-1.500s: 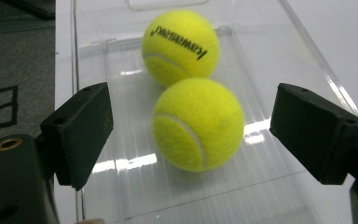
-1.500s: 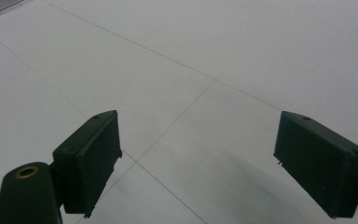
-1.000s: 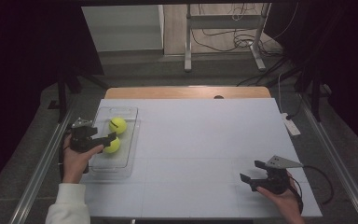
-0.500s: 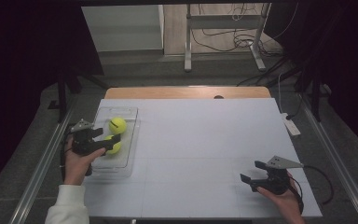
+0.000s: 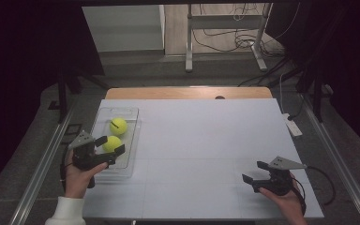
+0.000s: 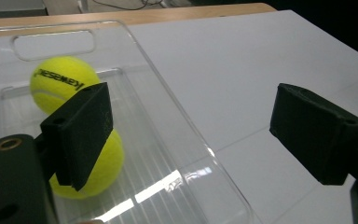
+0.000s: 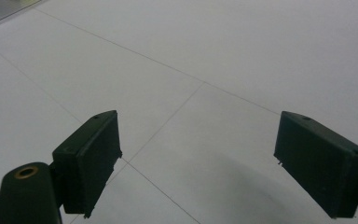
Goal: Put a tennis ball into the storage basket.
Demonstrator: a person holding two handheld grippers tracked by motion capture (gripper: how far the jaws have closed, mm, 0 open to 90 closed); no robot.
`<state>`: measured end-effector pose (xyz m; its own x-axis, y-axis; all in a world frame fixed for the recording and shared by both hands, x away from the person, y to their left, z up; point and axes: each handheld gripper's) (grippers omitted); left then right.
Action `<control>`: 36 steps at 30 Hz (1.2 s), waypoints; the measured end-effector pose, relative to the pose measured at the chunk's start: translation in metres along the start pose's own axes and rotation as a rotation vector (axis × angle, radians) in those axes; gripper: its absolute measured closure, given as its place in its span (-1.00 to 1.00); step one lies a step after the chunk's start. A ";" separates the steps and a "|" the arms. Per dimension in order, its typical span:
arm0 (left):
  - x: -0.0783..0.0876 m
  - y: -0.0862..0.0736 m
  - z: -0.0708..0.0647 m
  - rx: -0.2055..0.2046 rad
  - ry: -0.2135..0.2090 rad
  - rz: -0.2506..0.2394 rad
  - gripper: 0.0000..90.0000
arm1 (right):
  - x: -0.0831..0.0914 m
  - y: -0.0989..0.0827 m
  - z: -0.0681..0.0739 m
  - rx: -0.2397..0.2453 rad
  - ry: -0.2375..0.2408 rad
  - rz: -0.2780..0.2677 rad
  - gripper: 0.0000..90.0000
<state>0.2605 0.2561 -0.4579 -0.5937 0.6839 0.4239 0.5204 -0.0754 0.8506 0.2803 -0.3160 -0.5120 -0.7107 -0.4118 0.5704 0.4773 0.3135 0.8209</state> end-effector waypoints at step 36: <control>-0.019 -0.050 -0.027 -0.054 -0.033 0.093 -0.69 | 0.009 -0.002 -0.007 -0.026 -0.020 -0.016 -0.68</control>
<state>0.2288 0.2271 -0.5004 -0.5234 0.6955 0.4923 0.5379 -0.1784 0.8239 0.2763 -0.3261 -0.5089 -0.7283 -0.3991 0.5571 0.4789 0.2851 0.8303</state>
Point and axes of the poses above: each handheld gripper's, and its own axes: x roughly backward along the jaws, y roughly out of its top, z roughly to its left, and after that the axes turned 13 degrees about -y, right-handed
